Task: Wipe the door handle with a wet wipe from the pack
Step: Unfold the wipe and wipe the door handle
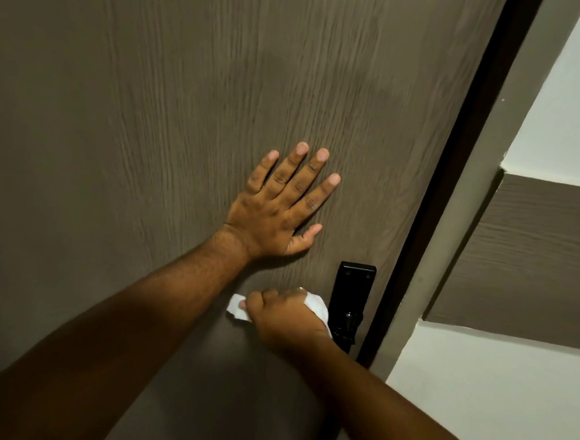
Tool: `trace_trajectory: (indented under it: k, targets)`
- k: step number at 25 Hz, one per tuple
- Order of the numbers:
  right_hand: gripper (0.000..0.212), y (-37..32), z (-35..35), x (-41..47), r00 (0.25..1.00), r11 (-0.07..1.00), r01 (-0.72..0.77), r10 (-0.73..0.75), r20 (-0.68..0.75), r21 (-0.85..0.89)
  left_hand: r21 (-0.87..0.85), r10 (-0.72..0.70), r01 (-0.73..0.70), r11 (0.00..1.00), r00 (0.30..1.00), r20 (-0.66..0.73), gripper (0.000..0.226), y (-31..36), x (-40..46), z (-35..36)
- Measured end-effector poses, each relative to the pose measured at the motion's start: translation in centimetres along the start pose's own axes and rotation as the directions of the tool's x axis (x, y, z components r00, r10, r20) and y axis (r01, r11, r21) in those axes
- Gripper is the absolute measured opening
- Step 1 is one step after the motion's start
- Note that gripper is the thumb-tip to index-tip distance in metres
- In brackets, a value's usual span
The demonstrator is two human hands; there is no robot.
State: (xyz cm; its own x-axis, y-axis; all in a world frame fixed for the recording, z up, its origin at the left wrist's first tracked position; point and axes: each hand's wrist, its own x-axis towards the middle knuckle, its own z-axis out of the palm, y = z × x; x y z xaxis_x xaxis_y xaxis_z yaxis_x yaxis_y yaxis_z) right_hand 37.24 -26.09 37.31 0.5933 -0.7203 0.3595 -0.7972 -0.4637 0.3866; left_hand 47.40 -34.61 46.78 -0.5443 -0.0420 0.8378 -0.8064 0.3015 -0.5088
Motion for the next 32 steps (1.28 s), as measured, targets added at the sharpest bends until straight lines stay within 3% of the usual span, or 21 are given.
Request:
trace_trajectory:
  k: [2,5,8,11,16,19,23,27,32]
  targets:
    - [0.036,-0.7,-0.6,1.0,0.999,0.98,-0.021,0.015,0.029,0.198,0.004,0.0,0.0,1.0,1.0,-0.004,0.072,0.0,0.0,-0.2]
    - [0.03,0.0,0.9,-0.8,0.973,0.986,0.166,-0.158,-0.168,0.034,0.017,0.009,-0.009,1.0,1.0,0.0,0.072,-0.2,-0.2,-0.1]
    - [0.057,3.8,3.4,-5.7,0.954,0.98,0.173,-0.192,-0.229,-0.1,0.019,0.007,-0.007,1.0,1.0,0.005,0.073,-0.2,-0.2,-0.1]
    - [0.065,7.7,4.0,-9.9,0.958,0.974,0.16,-0.192,-0.214,-0.158,0.031,0.015,-0.015,0.999,1.0,0.005,0.074,-0.2,-0.3,0.1]
    - [0.062,8.1,2.9,-9.0,0.968,0.982,0.142,-0.165,-0.192,-0.127,0.032,0.026,-0.026,0.999,1.0,0.015,0.075,-0.3,0.0,-0.2]
    - [0.061,7.0,2.3,-6.1,0.934,0.948,0.218,-0.272,-0.234,-0.231,0.031,0.025,-0.026,0.999,0.999,0.022,0.074,-0.2,0.1,-0.3]
    - [0.053,4.0,3.2,-2.7,0.891,0.91,0.194,-0.319,-0.322,-0.367,0.036,0.013,-0.014,0.999,0.999,0.033,0.072,-0.1,-0.1,0.0]
    - [0.037,0.1,4.0,0.7,0.826,0.922,0.227,-0.354,-0.44,-0.314,0.037,0.011,-0.013,0.999,0.999,0.03,0.074,-0.1,-0.2,0.3]
    - [0.043,1.8,3.3,-1.8,0.869,0.914,0.237,-0.35,-0.35,-0.328,0.034,0.033,-0.033,0.999,0.999,0.018,0.075,-0.6,-0.7,0.2]
